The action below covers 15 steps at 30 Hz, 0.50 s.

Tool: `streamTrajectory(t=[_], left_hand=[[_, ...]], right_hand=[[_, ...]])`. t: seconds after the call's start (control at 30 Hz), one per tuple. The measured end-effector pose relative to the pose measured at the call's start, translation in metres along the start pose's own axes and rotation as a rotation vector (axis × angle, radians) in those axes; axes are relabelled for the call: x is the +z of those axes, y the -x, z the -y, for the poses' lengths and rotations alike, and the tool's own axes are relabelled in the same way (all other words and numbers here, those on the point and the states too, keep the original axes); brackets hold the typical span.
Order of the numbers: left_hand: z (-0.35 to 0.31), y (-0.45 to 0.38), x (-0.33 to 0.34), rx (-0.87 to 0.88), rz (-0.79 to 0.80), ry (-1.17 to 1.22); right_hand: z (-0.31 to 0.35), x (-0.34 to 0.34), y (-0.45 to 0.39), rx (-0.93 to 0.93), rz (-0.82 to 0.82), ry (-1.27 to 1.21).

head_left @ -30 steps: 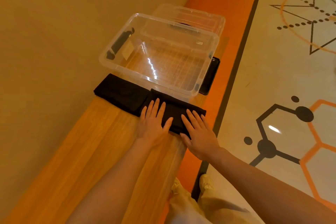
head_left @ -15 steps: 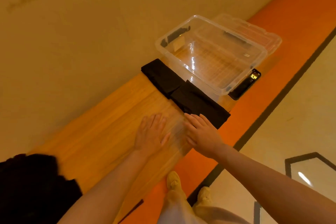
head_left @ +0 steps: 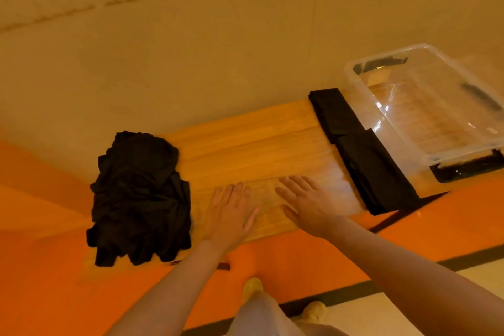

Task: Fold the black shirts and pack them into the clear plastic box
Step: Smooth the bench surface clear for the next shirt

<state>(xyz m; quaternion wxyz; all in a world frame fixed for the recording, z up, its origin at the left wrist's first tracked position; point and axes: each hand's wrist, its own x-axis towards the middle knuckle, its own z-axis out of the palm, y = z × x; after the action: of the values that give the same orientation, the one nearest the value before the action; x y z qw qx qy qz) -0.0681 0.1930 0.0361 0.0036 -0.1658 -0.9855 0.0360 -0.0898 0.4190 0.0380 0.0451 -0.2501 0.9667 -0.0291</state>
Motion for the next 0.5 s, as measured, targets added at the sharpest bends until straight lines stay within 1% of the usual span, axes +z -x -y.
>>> streamTrajectory(t=[0.17,0.37,0.5], left_hand=[[0.035,0.031,0.010,-0.079,-0.018,-0.012],[0.082,0.063,0.018,-0.256,0.035,0.022],[0.114,0.086,0.024,-0.363,0.083,0.025]], right_hand=[[0.036,-0.009,-0.023,-0.076,0.014,-0.003],[0.082,-0.010,-0.054,-0.187,0.078,0.012],[0.118,-0.005,-0.073,-0.232,0.038,0.016]])
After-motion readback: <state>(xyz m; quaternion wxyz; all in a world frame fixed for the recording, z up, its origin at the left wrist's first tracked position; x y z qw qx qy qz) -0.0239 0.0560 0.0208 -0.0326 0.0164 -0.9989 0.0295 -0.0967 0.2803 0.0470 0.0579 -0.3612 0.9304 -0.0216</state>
